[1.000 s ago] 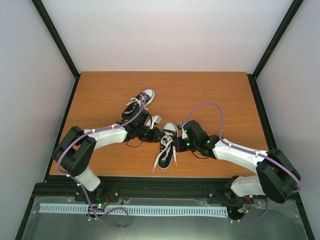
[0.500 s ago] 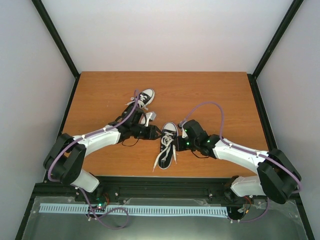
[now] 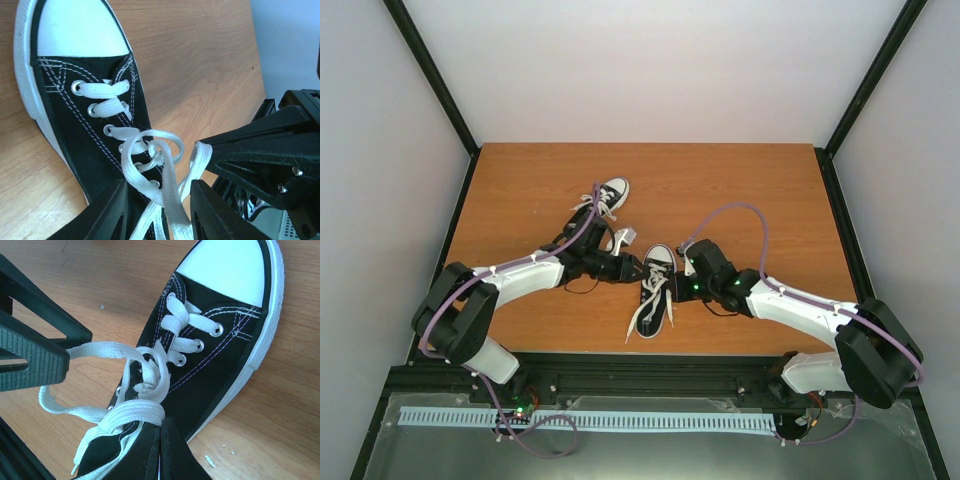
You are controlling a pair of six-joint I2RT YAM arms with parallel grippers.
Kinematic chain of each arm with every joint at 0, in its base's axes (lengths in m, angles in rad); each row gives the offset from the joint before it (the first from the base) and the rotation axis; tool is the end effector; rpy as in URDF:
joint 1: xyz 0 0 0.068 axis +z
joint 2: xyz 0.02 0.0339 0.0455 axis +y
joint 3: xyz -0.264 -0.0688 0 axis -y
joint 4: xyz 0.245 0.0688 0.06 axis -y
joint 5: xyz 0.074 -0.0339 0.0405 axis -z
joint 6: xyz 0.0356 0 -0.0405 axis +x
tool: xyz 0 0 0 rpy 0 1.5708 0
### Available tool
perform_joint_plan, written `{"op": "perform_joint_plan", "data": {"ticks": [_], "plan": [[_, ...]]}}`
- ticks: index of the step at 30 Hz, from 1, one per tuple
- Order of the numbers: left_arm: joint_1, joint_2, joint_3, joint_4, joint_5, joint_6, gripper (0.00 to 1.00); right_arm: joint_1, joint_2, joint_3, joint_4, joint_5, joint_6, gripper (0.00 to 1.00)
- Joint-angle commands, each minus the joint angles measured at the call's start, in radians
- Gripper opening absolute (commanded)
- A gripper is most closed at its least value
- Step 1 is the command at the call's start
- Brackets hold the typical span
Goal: Tie the shoes
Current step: Cross the shoelace with the shoelace.
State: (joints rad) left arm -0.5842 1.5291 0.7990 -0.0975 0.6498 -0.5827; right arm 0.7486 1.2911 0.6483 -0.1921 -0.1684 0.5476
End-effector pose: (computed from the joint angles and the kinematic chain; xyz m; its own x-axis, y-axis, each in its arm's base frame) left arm 0.2390 -0.1839 0.1832 -0.9424 0.0979 -0.3198 0.3138 0.5895 -0.7443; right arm 0.1809 0.1762 0.1875 -0.8559 -0.0945 -0.5084 -0.3605 0.8139 0.4555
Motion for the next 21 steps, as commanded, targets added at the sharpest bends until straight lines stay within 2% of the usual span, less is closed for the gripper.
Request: {"op": "perform_joint_plan", "data": {"ticks": [1,8,12,21], "plan": [[0.004,0.0,0.017,0.013,0.057,0.021,0.34,0.006,-0.015,0.024,-0.002,0.016,0.01,0.03],[-0.002,0.013,0.022,-0.02,0.108,0.064,0.18,0.006,-0.013,0.024,-0.003,0.018,0.015,0.03],[-0.008,-0.012,0.007,-0.031,0.105,0.076,0.02,0.006,-0.012,0.029,-0.013,0.029,0.022,0.03],[-0.113,-0.077,-0.012,-0.132,0.029,0.14,0.01,0.006,0.017,0.075,-0.081,0.088,0.057,0.03]]}}
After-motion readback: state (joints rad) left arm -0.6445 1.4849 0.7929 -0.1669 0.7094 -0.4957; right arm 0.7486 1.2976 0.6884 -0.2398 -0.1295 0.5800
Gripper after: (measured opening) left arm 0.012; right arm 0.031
